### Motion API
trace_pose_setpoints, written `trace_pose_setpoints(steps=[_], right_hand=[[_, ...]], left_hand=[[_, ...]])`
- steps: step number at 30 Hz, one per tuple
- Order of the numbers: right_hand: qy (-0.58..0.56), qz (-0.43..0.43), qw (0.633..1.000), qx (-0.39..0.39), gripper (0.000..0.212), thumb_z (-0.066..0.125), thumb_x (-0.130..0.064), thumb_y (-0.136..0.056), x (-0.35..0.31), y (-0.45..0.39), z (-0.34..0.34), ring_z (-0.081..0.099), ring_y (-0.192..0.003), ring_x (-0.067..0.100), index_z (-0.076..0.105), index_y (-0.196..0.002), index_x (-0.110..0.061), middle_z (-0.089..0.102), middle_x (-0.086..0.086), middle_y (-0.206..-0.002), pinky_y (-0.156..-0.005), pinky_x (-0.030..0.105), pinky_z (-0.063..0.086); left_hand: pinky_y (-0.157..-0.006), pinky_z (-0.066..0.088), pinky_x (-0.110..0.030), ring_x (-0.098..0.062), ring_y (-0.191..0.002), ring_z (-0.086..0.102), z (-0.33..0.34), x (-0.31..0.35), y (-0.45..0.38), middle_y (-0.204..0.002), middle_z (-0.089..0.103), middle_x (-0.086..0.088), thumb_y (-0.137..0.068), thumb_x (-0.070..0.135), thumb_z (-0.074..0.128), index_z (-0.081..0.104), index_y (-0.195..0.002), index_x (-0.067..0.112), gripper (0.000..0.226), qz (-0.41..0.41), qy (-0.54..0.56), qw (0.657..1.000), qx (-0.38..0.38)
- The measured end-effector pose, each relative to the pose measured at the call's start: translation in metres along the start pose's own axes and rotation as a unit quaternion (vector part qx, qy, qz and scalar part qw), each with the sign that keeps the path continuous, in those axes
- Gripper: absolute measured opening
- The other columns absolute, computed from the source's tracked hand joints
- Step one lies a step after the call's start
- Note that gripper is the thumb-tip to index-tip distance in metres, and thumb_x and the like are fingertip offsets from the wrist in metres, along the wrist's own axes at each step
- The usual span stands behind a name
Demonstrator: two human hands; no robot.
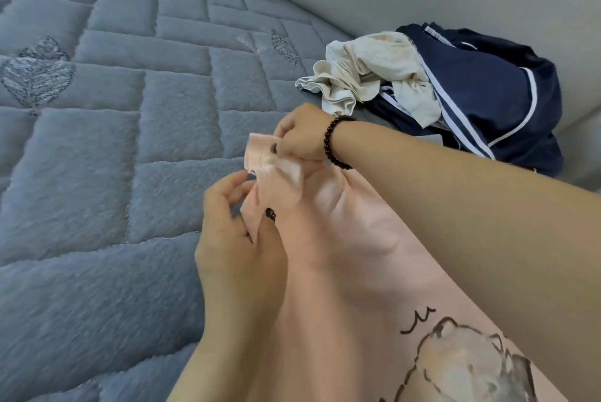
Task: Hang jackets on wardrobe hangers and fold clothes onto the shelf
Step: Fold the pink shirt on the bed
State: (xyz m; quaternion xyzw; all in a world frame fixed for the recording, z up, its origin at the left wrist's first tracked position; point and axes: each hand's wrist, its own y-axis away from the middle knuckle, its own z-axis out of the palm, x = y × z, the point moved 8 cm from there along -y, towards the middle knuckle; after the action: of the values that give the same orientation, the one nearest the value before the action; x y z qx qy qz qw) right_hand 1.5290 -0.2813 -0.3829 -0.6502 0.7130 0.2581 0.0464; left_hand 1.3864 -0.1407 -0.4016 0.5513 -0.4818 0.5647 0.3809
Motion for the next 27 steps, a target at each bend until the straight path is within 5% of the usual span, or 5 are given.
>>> trace_pose_setpoints(steps=[5,8,11,15,27], right_hand=[[-0.404,0.079,0.911,0.037,0.026,0.052,-0.023,-0.090,0.055,0.054,-0.022,0.052,-0.043,0.017,0.056,-0.068,-0.012,0.055,0.004,-0.049,-0.052,0.025,0.041],[-0.320,0.125,0.935,0.087,0.038,0.069,-0.044,-0.077,0.102,0.094,-0.044,0.042,-0.046,0.015,0.046,-0.058,-0.020,0.044,-0.001,-0.051,-0.051,0.026,0.034],[-0.227,0.162,0.959,0.056,0.032,0.080,-0.018,-0.071,0.136,0.135,-0.052,0.049,-0.053,0.021,0.049,-0.066,-0.012,0.049,0.006,-0.059,-0.056,0.030,0.041],[-0.271,0.181,0.945,0.038,0.038,0.075,0.003,-0.075,0.150,0.171,-0.041,0.063,-0.063,0.016,0.056,-0.105,-0.008,0.063,0.005,-0.078,-0.065,0.030,0.055],[-0.111,0.206,0.948,0.217,0.020,0.068,-0.005,-0.077,0.188,0.247,-0.047,0.059,-0.068,0.009,0.063,-0.090,-0.019,0.063,-0.004,-0.078,-0.064,0.017,0.050]], left_hand=[[-0.076,0.044,-0.004,-0.003,-0.089,0.066,0.029,0.042,0.032,-0.107,0.069,0.012,-0.078,-0.006,0.050,0.050,-0.117,0.028,0.052,0.224,-0.070,0.963,-0.132],[-0.066,0.057,-0.030,-0.013,-0.084,0.069,0.064,0.025,0.062,-0.108,0.068,0.017,-0.073,-0.007,0.048,0.054,-0.115,0.035,0.060,0.273,-0.109,0.904,-0.310],[-0.054,0.055,-0.028,-0.018,-0.069,0.068,0.083,0.028,0.087,-0.095,0.072,0.013,-0.063,-0.007,0.055,0.060,-0.111,0.031,0.062,0.325,-0.151,0.857,-0.369],[-0.051,0.053,-0.026,-0.015,-0.066,0.068,0.091,0.039,0.105,-0.086,0.073,0.012,-0.073,0.002,0.048,0.059,-0.108,0.033,0.048,0.339,-0.120,0.847,-0.392],[-0.062,0.058,-0.034,-0.008,-0.077,0.071,0.087,0.028,0.101,-0.094,0.073,0.018,-0.082,0.039,0.051,0.070,-0.106,0.030,0.031,0.284,-0.117,0.860,-0.407]])
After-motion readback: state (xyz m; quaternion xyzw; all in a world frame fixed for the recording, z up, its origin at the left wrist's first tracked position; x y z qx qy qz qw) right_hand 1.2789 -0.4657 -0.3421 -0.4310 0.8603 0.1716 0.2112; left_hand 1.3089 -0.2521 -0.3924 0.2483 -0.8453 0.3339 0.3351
